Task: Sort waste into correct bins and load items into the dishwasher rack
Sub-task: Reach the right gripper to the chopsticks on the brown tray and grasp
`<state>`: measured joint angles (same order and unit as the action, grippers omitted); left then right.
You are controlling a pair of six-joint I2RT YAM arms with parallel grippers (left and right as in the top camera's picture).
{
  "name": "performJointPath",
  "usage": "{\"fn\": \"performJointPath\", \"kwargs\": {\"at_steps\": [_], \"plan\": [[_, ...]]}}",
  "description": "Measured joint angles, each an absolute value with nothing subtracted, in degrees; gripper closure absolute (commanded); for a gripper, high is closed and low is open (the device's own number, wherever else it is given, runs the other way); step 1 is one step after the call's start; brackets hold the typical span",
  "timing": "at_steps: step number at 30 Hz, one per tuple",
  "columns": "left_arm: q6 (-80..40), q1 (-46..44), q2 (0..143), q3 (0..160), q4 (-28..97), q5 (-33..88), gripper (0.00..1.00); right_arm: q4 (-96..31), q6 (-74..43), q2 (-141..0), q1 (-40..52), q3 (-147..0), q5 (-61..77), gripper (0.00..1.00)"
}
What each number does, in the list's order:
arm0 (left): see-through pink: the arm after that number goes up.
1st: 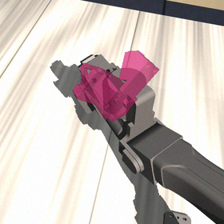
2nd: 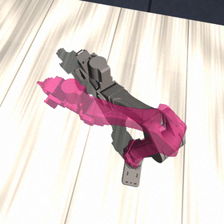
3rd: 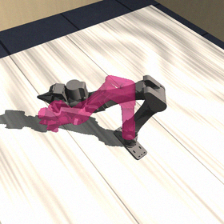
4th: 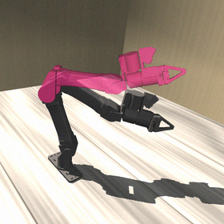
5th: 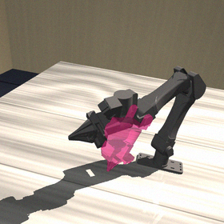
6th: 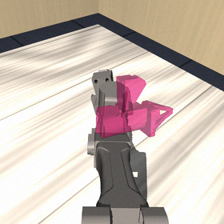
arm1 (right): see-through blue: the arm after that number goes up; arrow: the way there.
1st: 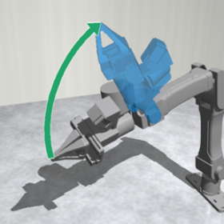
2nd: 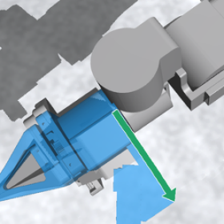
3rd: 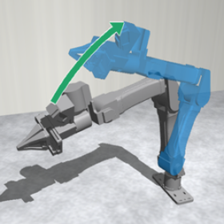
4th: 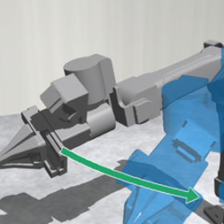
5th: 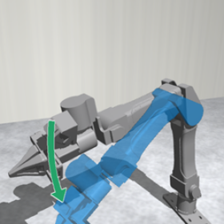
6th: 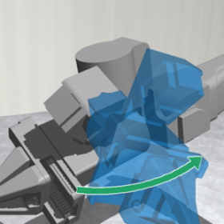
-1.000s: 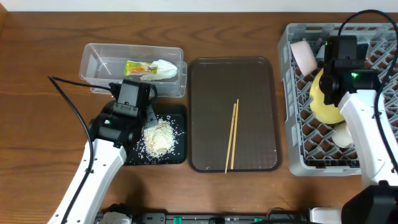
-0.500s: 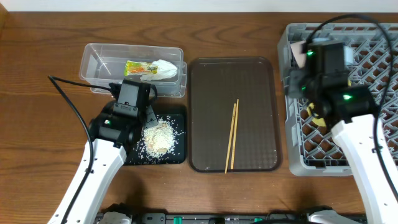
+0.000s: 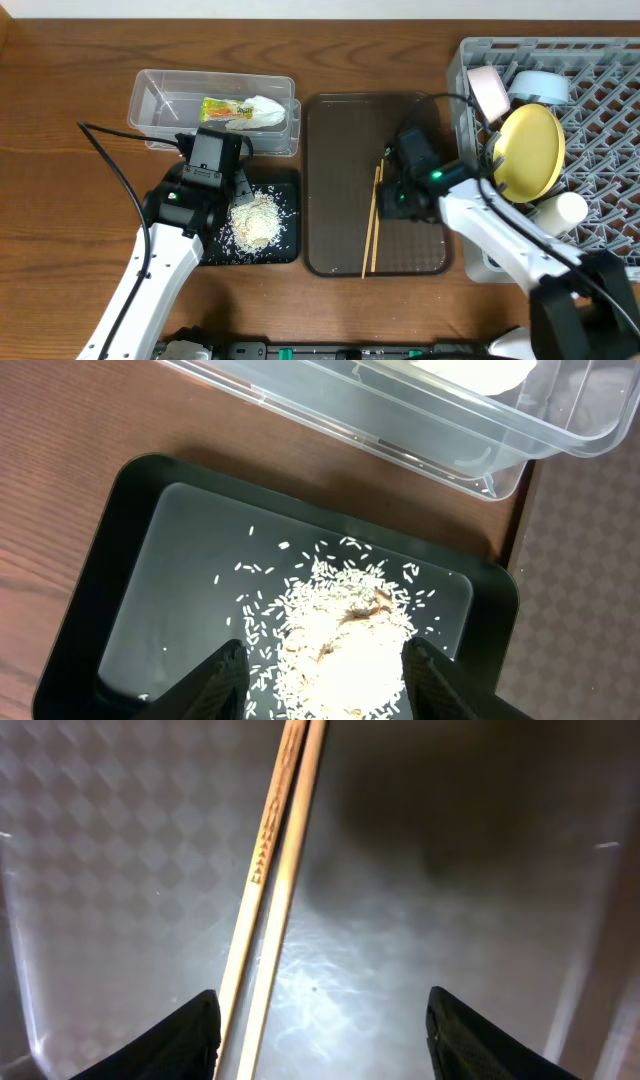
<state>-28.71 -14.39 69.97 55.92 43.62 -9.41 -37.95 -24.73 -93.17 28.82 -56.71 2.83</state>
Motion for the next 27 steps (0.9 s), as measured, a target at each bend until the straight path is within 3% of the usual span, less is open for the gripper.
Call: {"fn": "performJointPath", "kwargs": {"at_steps": [18, 20, 24, 27], "plan": [[-28.7, -14.4, 70.0, 55.9, 43.6, -9.4, 0.47, -35.3, -31.5, -99.9, 32.8, -55.4, 0.2, 0.42], [-28.7, -14.4, 70.0, 55.9, 43.6, -9.4, 0.47, -35.3, -31.6, -99.9, 32.8, -55.4, 0.0, 0.51], [-28.7, -14.4, 70.0, 55.9, 43.6, -9.4, 0.47, -35.7, -32.3, -99.9, 32.8, -55.4, -0.3, 0.89], [-28.7, -14.4, 70.0, 55.9, 43.6, -9.4, 0.47, -36.6, -33.4, -99.9, 32.8, -55.4, -0.3, 0.92]]}}
